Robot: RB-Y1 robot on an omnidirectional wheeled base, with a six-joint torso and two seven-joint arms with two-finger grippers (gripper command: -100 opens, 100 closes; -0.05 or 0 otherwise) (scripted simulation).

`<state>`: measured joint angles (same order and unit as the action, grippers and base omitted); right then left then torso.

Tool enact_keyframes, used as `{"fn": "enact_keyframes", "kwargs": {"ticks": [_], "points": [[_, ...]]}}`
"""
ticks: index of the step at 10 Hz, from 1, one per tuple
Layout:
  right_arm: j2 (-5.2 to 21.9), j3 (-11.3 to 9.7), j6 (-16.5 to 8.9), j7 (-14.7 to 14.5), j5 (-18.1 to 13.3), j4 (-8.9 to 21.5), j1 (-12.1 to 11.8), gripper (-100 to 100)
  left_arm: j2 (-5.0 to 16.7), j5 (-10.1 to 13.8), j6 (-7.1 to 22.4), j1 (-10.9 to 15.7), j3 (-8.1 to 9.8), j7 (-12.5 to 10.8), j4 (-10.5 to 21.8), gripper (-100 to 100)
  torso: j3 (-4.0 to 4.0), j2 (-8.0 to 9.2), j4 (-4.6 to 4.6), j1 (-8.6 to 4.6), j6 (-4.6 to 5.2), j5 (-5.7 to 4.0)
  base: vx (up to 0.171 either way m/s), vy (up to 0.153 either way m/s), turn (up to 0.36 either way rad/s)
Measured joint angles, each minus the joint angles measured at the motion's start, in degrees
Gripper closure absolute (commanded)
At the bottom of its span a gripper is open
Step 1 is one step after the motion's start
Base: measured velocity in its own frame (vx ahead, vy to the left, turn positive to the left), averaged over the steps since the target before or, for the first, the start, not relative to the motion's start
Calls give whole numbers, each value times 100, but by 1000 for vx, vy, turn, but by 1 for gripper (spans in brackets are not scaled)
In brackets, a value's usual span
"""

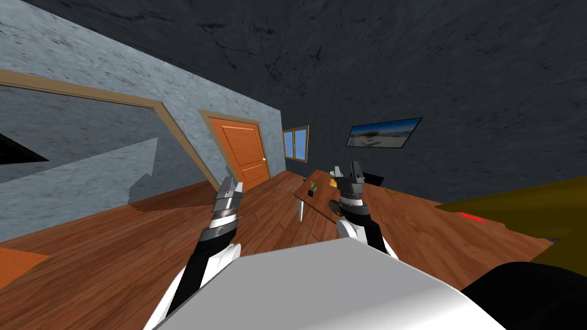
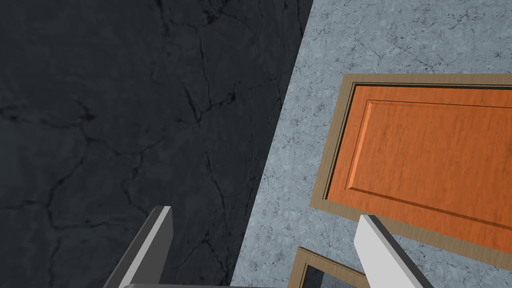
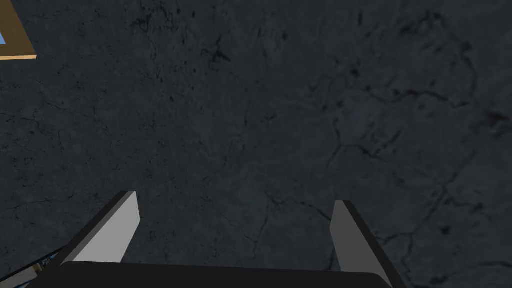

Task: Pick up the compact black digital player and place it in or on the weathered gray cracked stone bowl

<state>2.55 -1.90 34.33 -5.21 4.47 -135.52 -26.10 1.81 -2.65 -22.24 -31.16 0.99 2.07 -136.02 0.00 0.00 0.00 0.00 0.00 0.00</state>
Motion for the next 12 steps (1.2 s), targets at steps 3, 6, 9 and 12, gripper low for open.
{"fn": "enact_keyframes", "kwargs": {"ticks": [3,6,9,12], "points": [[376,-26,0,52,-178,258,-136,-100,0,0,0,0,0,0,0,0,1,2,0,-22,-1,-5,-7,-54,98],[719,-65,-204,108,-457,551,-199,-100,1,0,0,0,1,0,0,0,1,1,0,-33,-1,-8,-9,-78,134],[1121,-103,-245,228,-802,1021,-403,-100,1,0,0,0,1,0,0,0,5,9,2,-42,0,-10,-23,-98,149],[1447,-177,-374,326,-1146,1396,-572,-100,1,0,0,0,1,0,0,0,3,4,1,-34,2,-8,-21,-79,116]]}}
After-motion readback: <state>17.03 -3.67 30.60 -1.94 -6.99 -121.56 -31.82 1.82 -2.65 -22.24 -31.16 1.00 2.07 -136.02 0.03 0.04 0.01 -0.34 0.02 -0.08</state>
